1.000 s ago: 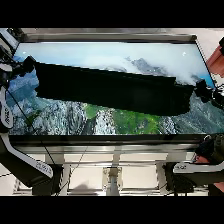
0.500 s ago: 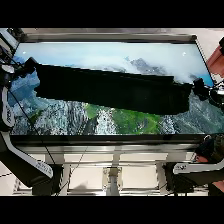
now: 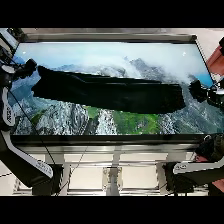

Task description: Fold the clothes and pants, and hang the long-sleeved shirts on hangers.

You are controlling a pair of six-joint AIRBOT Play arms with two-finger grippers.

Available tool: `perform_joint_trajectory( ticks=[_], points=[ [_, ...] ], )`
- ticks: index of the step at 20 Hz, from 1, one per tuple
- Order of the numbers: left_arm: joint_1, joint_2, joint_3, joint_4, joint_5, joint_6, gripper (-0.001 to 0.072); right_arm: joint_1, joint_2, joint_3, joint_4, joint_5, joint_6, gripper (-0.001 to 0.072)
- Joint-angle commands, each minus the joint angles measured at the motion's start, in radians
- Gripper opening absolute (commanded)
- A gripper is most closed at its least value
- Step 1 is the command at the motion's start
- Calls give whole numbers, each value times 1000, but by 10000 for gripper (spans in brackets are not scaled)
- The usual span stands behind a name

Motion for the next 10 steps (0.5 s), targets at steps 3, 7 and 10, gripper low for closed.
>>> perform_joint_trajectory(
  ticks=[3,7,10],
  points=[
    [8,1,83,32,-117,0,316,2,-2,85,-5,211,-1,326],
    [57,1,197,241,-427,-4,477,2,6,162,-24,411,-4,326],
    [145,-12,200,276,-636,2,477,2,16,178,-41,565,-5,326]
  ],
)
